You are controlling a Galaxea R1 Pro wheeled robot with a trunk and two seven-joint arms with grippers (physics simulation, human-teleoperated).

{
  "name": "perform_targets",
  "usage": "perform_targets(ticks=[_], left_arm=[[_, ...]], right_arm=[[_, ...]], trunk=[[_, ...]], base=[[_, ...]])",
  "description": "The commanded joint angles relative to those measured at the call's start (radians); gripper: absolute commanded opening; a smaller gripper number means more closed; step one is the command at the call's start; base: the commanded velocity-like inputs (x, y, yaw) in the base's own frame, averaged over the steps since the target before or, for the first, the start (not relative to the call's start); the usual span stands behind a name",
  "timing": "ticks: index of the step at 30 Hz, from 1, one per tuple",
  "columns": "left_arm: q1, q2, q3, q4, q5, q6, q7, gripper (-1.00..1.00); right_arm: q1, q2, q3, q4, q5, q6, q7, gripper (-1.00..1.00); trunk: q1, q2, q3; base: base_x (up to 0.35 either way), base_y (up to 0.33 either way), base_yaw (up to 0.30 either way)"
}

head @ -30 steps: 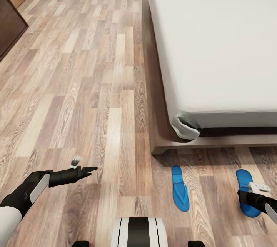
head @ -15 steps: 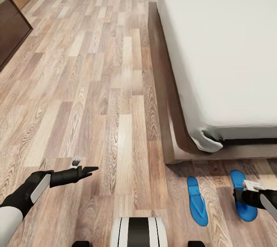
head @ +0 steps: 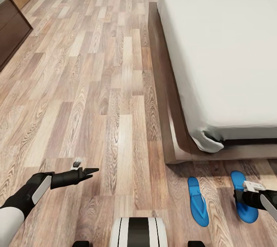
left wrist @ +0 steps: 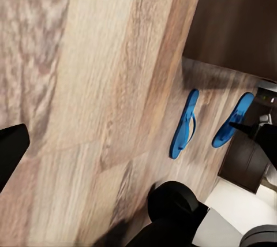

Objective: In the bedroom, move the book from the bed onto either nightstand, and place the two sandals side by side next to the bed.

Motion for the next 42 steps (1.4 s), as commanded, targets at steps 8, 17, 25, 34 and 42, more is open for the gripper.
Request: perform_targets(ticks=[8,17,25,34,42], left_arm=[[-0.001,-0.002,-0.003,0.001,0.007,0.006,0.001,1.00],[-0.001,-0.002,-0.003,0.002,0.007,0.006,0.001,1.00],[-0.001,-0.002,-0.004,0.002,0.007,0.006,0.001,1.00],[-0.001,-0.002,-0.003,0.002,0.007,0.006,0.000,1.00],[-0.001,-0.002,-0.003,0.002,0.007,0.006,0.000,1.00]], right_arm=[[0.000,-0.001,0.003,0.000,0.000,0.001,0.001,-1.00],[0.000,-0.001,0.003,0.001,0.000,0.000,0.002,-1.00],[0.000,-0.001,0.003,0.001,0.000,0.000,0.001,-1.00],[0.000,-0.001,0.004,0.001,0.000,0.000,0.001,-1.00],[0.000,-0.001,0.006,0.001,0.000,0.000,0.001,-1.00]], trunk=[[0.000,0.000,-0.001],[0.000,0.000,-0.001],[0.000,0.000,-0.001],[0.000,0.000,-0.001],[0.001,-0.001,-0.012]], base=[[0.000,0.230,0.000],[0.000,0.160,0.000],[0.000,0.005,0.000],[0.000,0.000,0.000],[0.000,0.000,0.000]])
